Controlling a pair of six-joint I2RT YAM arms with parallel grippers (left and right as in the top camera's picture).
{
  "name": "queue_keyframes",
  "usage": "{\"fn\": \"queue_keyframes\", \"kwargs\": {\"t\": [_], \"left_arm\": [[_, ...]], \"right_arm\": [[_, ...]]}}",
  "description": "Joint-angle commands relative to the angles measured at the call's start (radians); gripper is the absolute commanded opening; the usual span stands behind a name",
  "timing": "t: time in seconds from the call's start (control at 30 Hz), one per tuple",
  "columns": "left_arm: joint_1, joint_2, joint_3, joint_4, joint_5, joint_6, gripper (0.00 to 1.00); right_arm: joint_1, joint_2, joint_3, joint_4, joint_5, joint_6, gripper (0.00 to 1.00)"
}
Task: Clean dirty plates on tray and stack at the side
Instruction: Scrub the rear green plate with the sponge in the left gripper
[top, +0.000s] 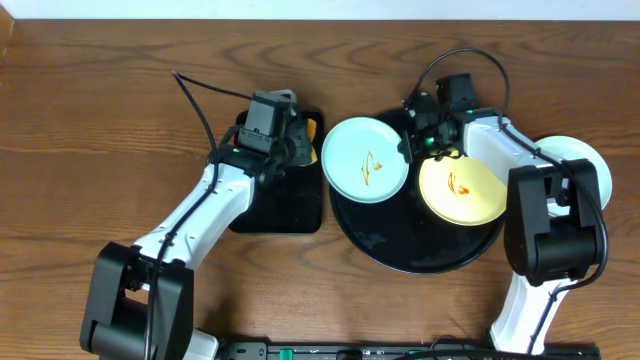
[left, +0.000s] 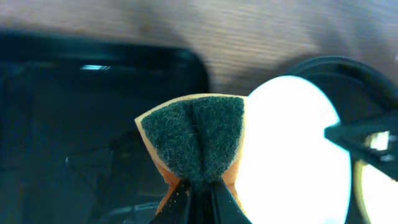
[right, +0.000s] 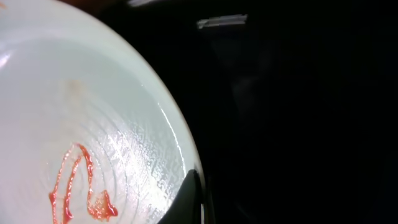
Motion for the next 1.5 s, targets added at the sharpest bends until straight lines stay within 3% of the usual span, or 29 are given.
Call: {"fn": "queue_keyframes", "kwargs": {"t": [0.0, 0.2, 0.77, 1.0, 1.23, 1.47], "left_arm": [[-0.035, 0.010, 0.013, 0.034, 0.050, 0.012, 0.07], [-0.129, 0.012, 0.012, 0.092, 0.041, 0.008, 0.07], [-0.331, 0.189, 0.012, 0.172, 0.000, -0.265, 0.07], [-0.388, 0.256, 0.013, 0.195, 0.002, -0.277, 0.07], [-0.343, 0.263, 0.013, 0.123, -0.145, -0.257, 0.07], [-0.256, 0.245, 0.013, 0.098, -0.148, -0.234, 0.08]], "right_arm": [[0.036, 0.002, 0.004, -0.045, -0.004, 0.000, 0.01], [0.064, 0.002, 0.004, -0.117, -0.004, 0.006, 0.01], [0.060, -0.054, 0.004, -0.182, 0.003, 0.037, 0.01], [0.060, -0.056, 0.004, -0.193, 0.011, 0.037, 0.01], [0.060, -0.056, 0.004, -0.200, 0.011, 0.037, 0.01], [0.060, -0.056, 0.004, -0.204, 0.038, 0.037, 0.01]]}}
